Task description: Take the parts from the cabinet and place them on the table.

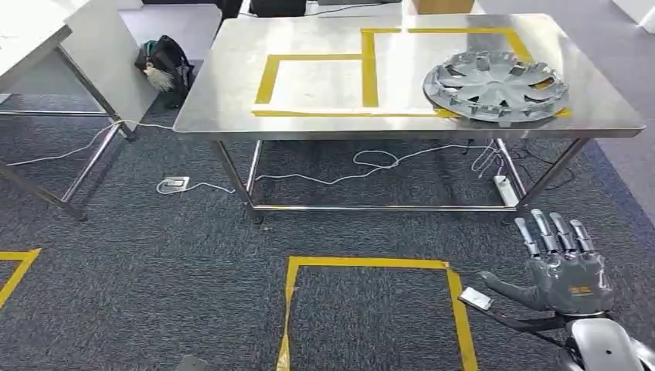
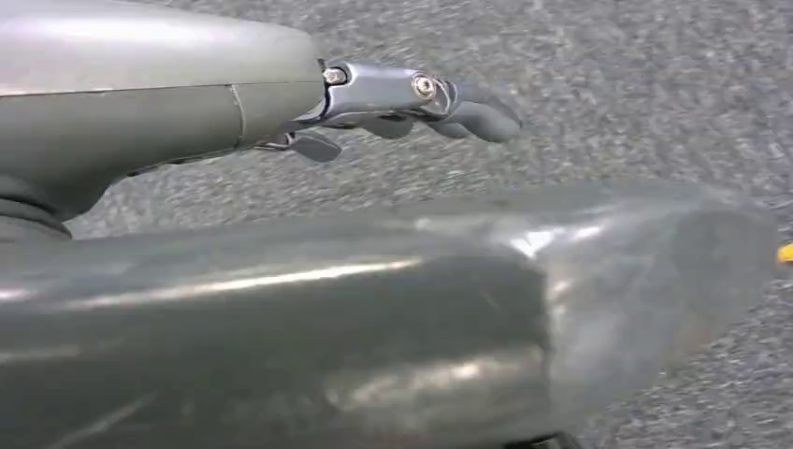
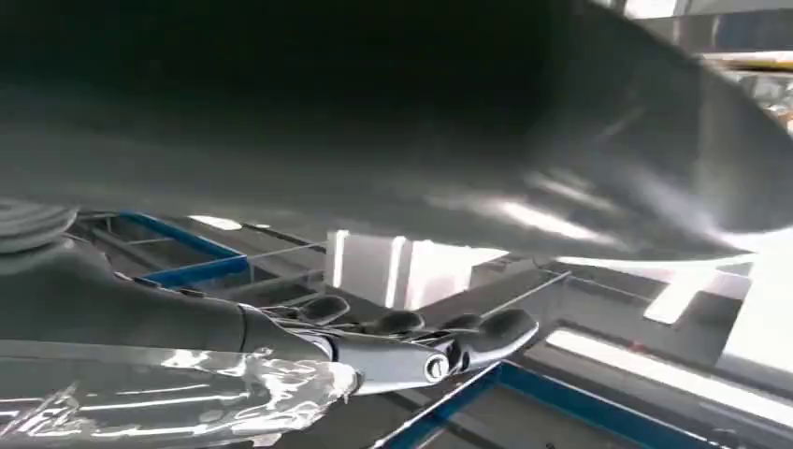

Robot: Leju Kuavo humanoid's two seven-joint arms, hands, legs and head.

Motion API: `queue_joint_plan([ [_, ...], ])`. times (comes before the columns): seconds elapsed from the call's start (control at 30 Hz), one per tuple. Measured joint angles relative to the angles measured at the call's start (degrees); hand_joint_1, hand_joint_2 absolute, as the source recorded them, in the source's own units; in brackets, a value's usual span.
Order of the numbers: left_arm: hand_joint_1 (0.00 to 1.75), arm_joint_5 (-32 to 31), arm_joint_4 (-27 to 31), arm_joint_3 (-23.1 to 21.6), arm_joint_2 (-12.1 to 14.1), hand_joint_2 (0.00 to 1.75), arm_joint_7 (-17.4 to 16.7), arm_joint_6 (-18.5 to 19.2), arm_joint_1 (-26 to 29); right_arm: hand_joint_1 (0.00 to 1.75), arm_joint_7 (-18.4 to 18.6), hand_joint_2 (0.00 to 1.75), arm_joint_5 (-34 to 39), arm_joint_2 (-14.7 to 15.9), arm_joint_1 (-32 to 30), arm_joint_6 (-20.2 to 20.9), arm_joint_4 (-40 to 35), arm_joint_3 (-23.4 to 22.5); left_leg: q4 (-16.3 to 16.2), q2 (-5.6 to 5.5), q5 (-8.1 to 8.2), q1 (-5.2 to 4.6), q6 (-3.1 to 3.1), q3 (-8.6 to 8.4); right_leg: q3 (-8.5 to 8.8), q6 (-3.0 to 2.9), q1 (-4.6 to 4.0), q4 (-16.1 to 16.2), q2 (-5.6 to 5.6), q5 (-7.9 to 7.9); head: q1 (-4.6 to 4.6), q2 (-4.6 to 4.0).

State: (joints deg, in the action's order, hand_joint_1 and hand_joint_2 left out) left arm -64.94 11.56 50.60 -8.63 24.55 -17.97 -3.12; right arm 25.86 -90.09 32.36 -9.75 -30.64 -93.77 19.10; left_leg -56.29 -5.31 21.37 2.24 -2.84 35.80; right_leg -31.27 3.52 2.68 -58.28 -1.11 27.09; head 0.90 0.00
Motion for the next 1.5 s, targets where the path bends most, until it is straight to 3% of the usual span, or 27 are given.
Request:
queue_joint_plan([
  [0.03, 0.00, 0.00, 0.00, 0.00, -0.02, 0.00, 0.00, 0.02, -0.03, 0.00, 0.65, 0.00, -0.04, 0.59, 0.05, 0.05, -0.15, 0.55, -1.79, 2.45, 1.62, -0.32, 0.13, 0.81, -0.05, -0.41, -0.14, 0.00, 0.53, -0.03, -0.11, 0.00],
  [0.07, 0.00, 0.00, 0.00, 0.00, -0.11, 0.00, 0.02, 0.02, -0.25, 0.00, 1.02, 0.00, -0.07, 1.25, 0.00, 0.09, -0.29, 1.03, -6.10, 3.93, 4.47, -0.45, 0.19, 2.78, -0.23, -0.68, -0.35, 0.00, 1.22, -0.11, -0.31, 0.00],
  [0.13, 0.00, 0.00, 0.00, 0.00, -0.13, 0.00, 0.04, 0.04, -0.52, 0.00, 1.22, 0.00, -0.07, 1.95, -0.03, 0.13, -0.29, 1.86, -16.16, 4.62, 9.25, -0.58, 0.34, 7.16, -0.62, -0.90, -0.78, 0.00, 2.78, -0.24, -0.26, 0.00],
  [0.17, 0.00, 0.00, 0.00, 0.00, -0.20, 0.00, 0.04, 0.07, -0.50, 0.00, 1.24, 0.00, -0.07, 2.15, -0.03, 0.15, -0.28, 2.17, -18.93, 4.62, 10.15, -0.67, 0.49, 8.19, -0.74, -0.93, -0.93, -0.01, 3.49, -0.26, -0.31, 0.00],
  [0.23, 0.00, -0.02, 0.00, 0.00, -0.33, 0.00, 0.04, 0.11, -0.38, 0.00, 1.35, 0.00, -0.07, 2.45, 0.01, 0.20, -0.28, 2.58, -16.61, 4.72, 8.17, -0.91, 0.98, 6.25, -0.74, -0.91, -1.10, -0.03, 4.93, -0.26, -0.33, 0.00],
  [0.3, 0.00, -0.37, 0.00, 0.00, -0.59, 0.00, -0.02, 0.24, -0.51, 0.00, 0.78, 0.00, -0.07, 2.58, 0.13, -0.02, -0.28, 2.87, -6.90, 5.29, 4.16, -1.16, 1.72, 0.28, -0.52, -0.59, -1.13, -0.05, 5.42, -0.20, -0.28, 0.00],
  [0.33, 0.00, -0.57, 0.00, 0.00, -0.68, 0.00, -0.20, 0.33, -0.53, 0.00, -0.24, 0.00, -0.07, 2.52, 0.13, -0.15, -0.26, 2.98, -3.04, 6.14, 3.66, -1.37, 2.11, -2.23, -0.56, -0.27, -1.19, -0.06, 5.84, -0.16, -0.31, 0.00],
  [0.37, 0.00, -0.66, 0.00, -0.02, -0.89, 0.00, -0.31, 0.44, -0.59, 0.00, -1.24, 0.00, -0.07, 2.41, 0.01, -0.26, -0.26, 3.02, -1.56, 6.27, 4.22, -1.63, 2.11, -2.66, -0.81, 0.19, -1.59, -0.42, 6.12, -0.03, -0.29, 0.00],
  [0.43, 0.00, -0.81, 0.00, -0.02, -1.01, 0.00, -0.43, 0.52, -0.39, 0.00, -3.16, 0.00, -0.07, 2.19, -0.30, -0.50, -0.26, 2.89, -1.67, 6.16, 3.98, -1.63, 2.37, -2.40, -0.71, 0.72, -1.48, 0.03, 6.40, -0.30, -0.35, 0.00],
  [0.5, 0.00, -0.85, 0.00, 0.00, -1.20, 0.00, -0.76, 0.52, -0.31, 0.00, -4.31, 0.00, -0.07, 1.93, -0.65, -0.61, -0.24, 2.30, -1.55, 6.16, 3.97, -1.69, 2.20, -2.48, -1.18, -1.27, -1.48, 0.05, 6.17, -0.23, -0.20, 0.00],
  [0.53, 0.00, -0.96, 0.00, 0.00, -1.31, 0.00, -0.79, 0.55, -0.37, 0.00, -4.55, 0.00, -0.04, 1.82, -0.63, -0.61, -0.24, 2.04, -1.55, 6.16, 4.06, -1.78, 2.39, -2.49, -1.03, -1.23, -1.44, 0.35, 6.13, -0.28, -0.20, 0.00],
  [0.6, 0.00, -1.01, 0.00, 0.00, -1.46, 0.00, -0.81, 0.55, -0.44, 0.00, -4.84, 0.00, -0.04, 1.56, -0.66, -0.61, -0.24, 1.86, -1.56, 6.19, 4.07, -1.81, 2.54, -2.46, -0.78, -0.35, -1.40, 0.98, 6.06, -0.83, -0.20, 0.00],
  [0.73, 0.00, -1.05, 0.00, 0.00, -1.46, 0.00, -0.85, 0.55, -0.51, 0.00, -5.49, 0.00, -0.04, 1.25, -0.63, -0.55, 0.17, 1.53, -1.67, 6.29, 4.02, -1.97, 3.01, -2.33, -0.13, 0.66, -1.31, 1.48, 5.85, -1.41, -0.22, 0.00],
  [0.8, 0.00, -1.14, 0.00, 0.00, -1.40, 0.00, -0.85, 0.55, -0.56, 0.00, -5.32, 0.00, -0.04, 1.16, -0.50, -0.52, 0.44, 1.55, -2.01, 6.41, 4.25, -2.35, 3.70, -2.14, -0.05, 1.98, -1.01, 1.85, 5.87, -1.58, -0.28, 0.00],
  [0.9, 0.00, -1.22, 0.00, 0.00, -1.31, 0.00, -0.85, 0.55, -0.56, 0.00, -4.53, 0.00, -0.04, 1.16, -0.04, -0.50, 0.87, 1.73, -1.98, 6.37, 4.25, -2.58, 4.19, -2.02, -0.01, 2.37, -0.84, 1.98, 5.99, -1.73, -0.26, 0.00],
  [0.97, 0.00, -1.22, 0.02, 0.00, -1.29, 0.00, -0.85, 0.57, -0.60, 0.00, -4.38, 0.00, -0.04, 1.16, 0.15, -0.50, 0.90, 1.73, -0.70, 6.08, 3.56, -2.23, 4.95, -2.56, 0.26, 2.88, -0.83, 2.40, 6.27, -1.74, -0.24, 0.00],
  [1.03, 0.00, -1.22, 0.02, 0.00, -1.31, 0.00, -0.85, 0.55, -0.74, 0.00, -4.29, 0.00, -0.04, 1.19, 0.28, -0.50, 1.09, 1.75, 0.06, 5.93, 2.98, -2.00, 5.43, -2.93, -1.61, 2.61, -0.65, -1.56, 2.71, 1.33, -0.06, 0.00],
  [1.1, 0.00, -1.22, 0.00, 0.00, -1.38, 0.00, -0.85, 0.57, -0.89, 0.00, -4.27, 0.00, -0.04, 1.21, 0.17, -0.48, 1.42, 1.82, 0.05, 5.50, 2.95, -2.13, 5.45, -2.82, -6.23, 2.58, -0.78, -11.69, 1.30, 6.02, 0.28, 0.00],
  [1.13, 0.00, -1.22, 0.00, 0.00, -1.42, 0.00, -0.85, 0.57, -0.84, 0.00, -4.29, 0.00, -0.04, 1.19, 0.10, -0.48, 1.60, 1.99, 0.04, 5.03, 2.93, -2.17, 5.41, -2.78, -8.11, 2.55, -0.85, -15.54, 1.20, 7.25, 0.22, 0.00],
  [1.17, 0.00, -1.22, 0.00, 0.00, -1.42, 0.00, -0.85, 0.59, -0.82, 0.00, -4.22, 0.00, -0.04, 1.21, 0.03, -0.48, 1.73, 2.04, -0.02, 4.30, 2.84, -2.18, 5.24, -2.77, -8.64, 2.56, -0.86, -16.44, 1.21, 7.03, 0.26, 0.00],
  [1.2, 0.00, -1.22, 0.00, 0.00, -1.42, 0.00, -0.85, 0.59, -0.83, 0.00, -3.94, 0.00, -0.04, 1.21, 0.02, -0.48, 1.86, 2.08, -0.04, 3.92, 2.82, -2.12, 5.11, -2.79, -7.79, 2.53, -0.82, -14.75, 1.22, 5.55, 0.24, 0.00],
  [1.27, 0.00, -1.27, 0.00, 0.00, -1.53, 0.00, -0.85, 0.61, -0.95, 0.00, -2.80, 0.00, -0.04, 1.25, 0.16, -0.48, 2.12, 2.23, -0.23, 2.46, 2.70, -1.80, 4.49, -2.80, -2.59, 2.59, -0.45, -4.70, 0.45, 0.41, 0.24, 0.00],
  [1.3, 0.00, -1.31, 0.02, 0.00, -1.60, 0.00, -0.85, 0.61, -1.02, 0.00, -2.22, 0.00, -0.04, 1.32, 0.25, -0.48, 2.21, 2.43, -0.52, 1.83, 2.78, -1.71, 4.01, -2.67, -0.03, 2.83, 0.04, 0.34, -2.04, -0.54, 0.31, 0.00],
  [1.33, 0.00, -1.31, 0.04, 0.00, -1.49, 0.00, -0.87, 0.59, -1.14, 0.00, -1.84, 0.00, -0.04, 1.32, 0.50, -0.46, 2.47, 2.72, -0.87, 1.18, 2.77, -2.06, 3.44, -2.23, 0.52, 2.89, 0.01, 1.20, -4.14, 0.79, 0.33, 0.00],
  [1.37, 0.00, -1.38, 0.02, 0.00, -1.51, 0.00, -0.90, 0.59, -1.14, 0.00, -1.49, 0.00, -0.04, 1.45, 0.56, -0.48, 2.56, 2.91, -0.91, 0.53, 2.47, -2.06, 3.06, -1.91, 0.79, 1.93, 0.05, 0.97, -2.88, 0.48, 0.24, 0.00],
  [1.47, 0.00, -1.38, 0.02, 0.00, -1.49, 0.00, -0.90, 0.59, -0.90, 0.00, -0.86, 0.00, -0.04, 1.56, 0.78, -0.57, 2.78, 3.63, -0.52, -1.10, 1.70, -1.61, 1.98, -1.32, 0.33, 0.51, -0.32, 0.52, -1.16, 0.13, 0.20, 0.00],
  [1.5, 0.00, -1.38, 0.02, 0.00, -1.44, 0.00, -0.90, 0.59, -0.80, 0.00, -0.86, 0.00, -0.04, 1.71, 0.99, -0.61, 2.78, 3.76, -1.07, 0.08, 2.30, -1.66, 1.83, -1.11, 0.48, 0.02, -0.28, 0.69, -0.44, -0.02, 0.20, 0.00],
])
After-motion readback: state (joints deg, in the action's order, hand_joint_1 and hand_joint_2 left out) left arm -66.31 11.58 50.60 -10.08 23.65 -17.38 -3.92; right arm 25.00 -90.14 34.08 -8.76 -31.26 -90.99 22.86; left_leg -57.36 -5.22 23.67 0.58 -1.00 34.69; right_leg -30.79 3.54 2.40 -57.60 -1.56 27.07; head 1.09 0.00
